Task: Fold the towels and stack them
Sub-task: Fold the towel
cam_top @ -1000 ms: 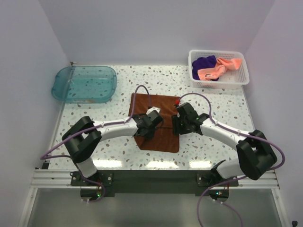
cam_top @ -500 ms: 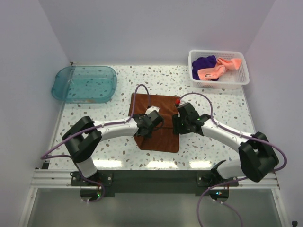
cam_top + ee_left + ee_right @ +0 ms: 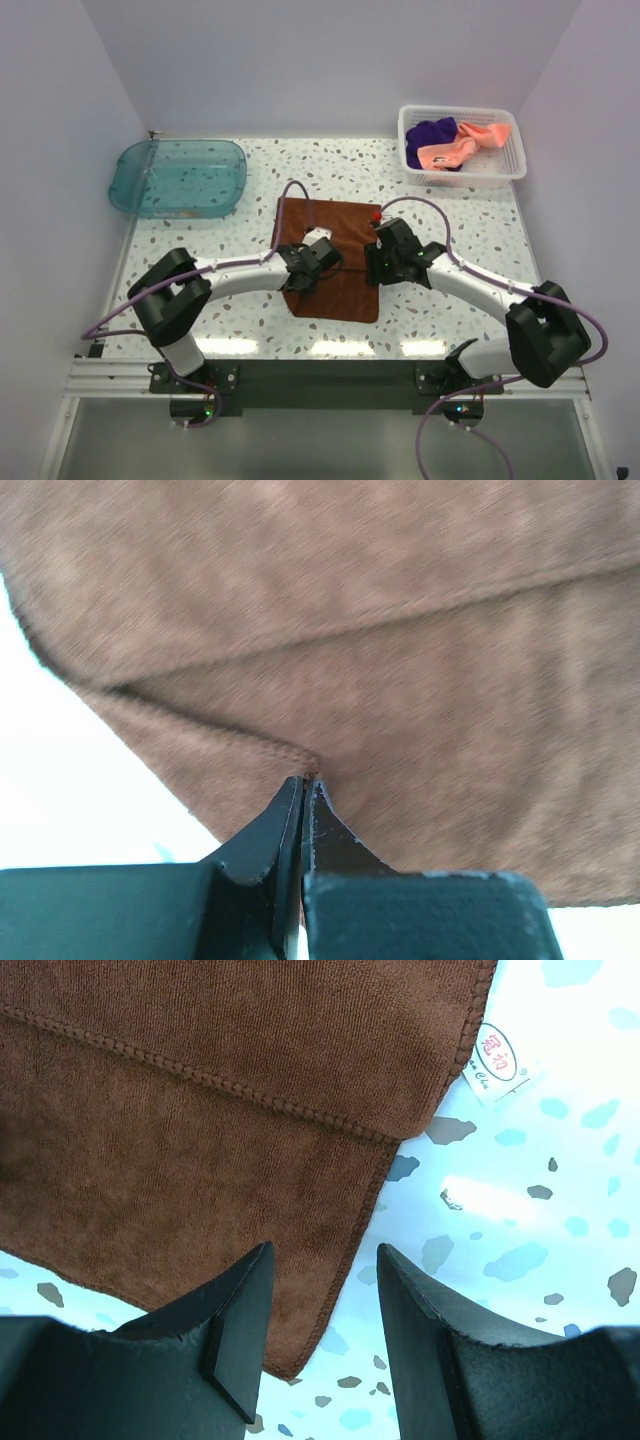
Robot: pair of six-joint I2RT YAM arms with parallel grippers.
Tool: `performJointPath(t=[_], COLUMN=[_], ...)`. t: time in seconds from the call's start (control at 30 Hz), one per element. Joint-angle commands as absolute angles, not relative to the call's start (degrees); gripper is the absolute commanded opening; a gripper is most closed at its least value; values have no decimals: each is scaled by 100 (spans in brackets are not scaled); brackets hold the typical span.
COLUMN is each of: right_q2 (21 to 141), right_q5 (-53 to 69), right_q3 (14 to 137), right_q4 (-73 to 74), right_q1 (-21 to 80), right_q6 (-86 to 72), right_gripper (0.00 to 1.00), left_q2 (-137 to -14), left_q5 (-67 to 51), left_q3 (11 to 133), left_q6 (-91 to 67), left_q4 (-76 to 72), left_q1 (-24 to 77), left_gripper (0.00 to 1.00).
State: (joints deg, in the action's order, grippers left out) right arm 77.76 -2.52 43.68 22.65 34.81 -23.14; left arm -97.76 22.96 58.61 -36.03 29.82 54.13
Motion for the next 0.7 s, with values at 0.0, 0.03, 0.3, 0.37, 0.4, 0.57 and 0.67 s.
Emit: performJointPath(t=[0.0, 0.03, 0.3, 0.37, 0.4, 0.57, 0.67], right_q2=[7603, 7603, 7708, 7752, 7769, 7822, 7787], right_q5=[-404, -404, -334, -308, -290, -299, -395], right_q3=[4359, 4377, 4421, 4438, 4438, 4482, 4509], right_q4=[2145, 2153, 2083, 2057, 2031, 2039, 2109], right_q1=[3454, 3454, 3454, 3454, 3454, 3454, 3454], right_q6=[-2399, -2391, -2382, -2373, -2373, -2373, -2382], right_gripper=[50, 50, 50, 50, 50, 50, 51], left_q2=[-9300, -9160, -8324, -8166, -8122, -7937, -7831], left_q5=[2742, 2908, 3261, 3287, 3296, 3410, 3314], left_q3=[5678, 5626, 4703, 4484, 4422, 4219, 4210], left_q6=[-4016, -4130, -5202, -5343, -5379, -5362, -5318], left_q4=[3523, 3655, 4535, 4579, 4597, 4562, 4544], left_q1=[5440, 5440, 5318, 5230, 5186, 4843, 4772], left_gripper=[0, 0, 6, 8, 9, 16, 24])
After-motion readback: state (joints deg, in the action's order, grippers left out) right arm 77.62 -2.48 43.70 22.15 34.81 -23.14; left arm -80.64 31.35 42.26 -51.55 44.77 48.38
